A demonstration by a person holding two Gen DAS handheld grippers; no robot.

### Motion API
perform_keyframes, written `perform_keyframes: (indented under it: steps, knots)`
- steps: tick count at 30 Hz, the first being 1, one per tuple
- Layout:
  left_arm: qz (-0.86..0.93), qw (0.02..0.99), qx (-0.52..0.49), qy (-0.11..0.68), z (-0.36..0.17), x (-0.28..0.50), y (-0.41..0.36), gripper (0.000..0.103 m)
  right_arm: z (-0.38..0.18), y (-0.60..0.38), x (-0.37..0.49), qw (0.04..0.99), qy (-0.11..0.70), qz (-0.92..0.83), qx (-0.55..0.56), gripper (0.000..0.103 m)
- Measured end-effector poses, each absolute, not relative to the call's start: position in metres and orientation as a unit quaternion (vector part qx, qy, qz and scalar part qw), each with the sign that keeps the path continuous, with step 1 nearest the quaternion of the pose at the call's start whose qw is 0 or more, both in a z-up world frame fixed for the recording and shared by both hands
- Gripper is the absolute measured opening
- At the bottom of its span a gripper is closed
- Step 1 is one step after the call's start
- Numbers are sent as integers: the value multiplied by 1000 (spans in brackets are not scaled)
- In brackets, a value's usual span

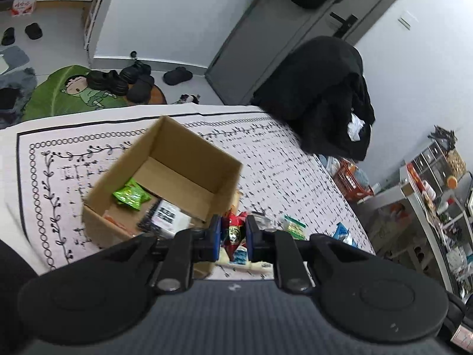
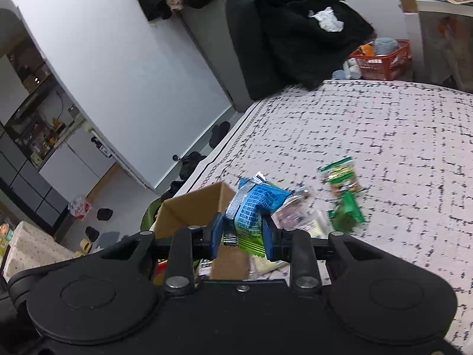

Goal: Organize snacks
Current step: 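Carry the red packet in the left tool while the right tool carries the blue packet over the box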

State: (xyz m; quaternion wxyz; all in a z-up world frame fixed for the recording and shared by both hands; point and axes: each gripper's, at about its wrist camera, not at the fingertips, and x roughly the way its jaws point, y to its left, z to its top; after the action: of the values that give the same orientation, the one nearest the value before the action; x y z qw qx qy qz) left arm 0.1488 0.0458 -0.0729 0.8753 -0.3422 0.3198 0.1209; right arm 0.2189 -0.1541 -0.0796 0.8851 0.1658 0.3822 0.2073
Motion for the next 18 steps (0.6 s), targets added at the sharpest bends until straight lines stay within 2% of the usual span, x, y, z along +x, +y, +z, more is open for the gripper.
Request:
perform_keyframes:
  steps: [18]
  knots:
    - [162, 846, -384, 332, -95, 147, 121, 16, -92, -78, 223, 871, 416, 229, 130, 28]
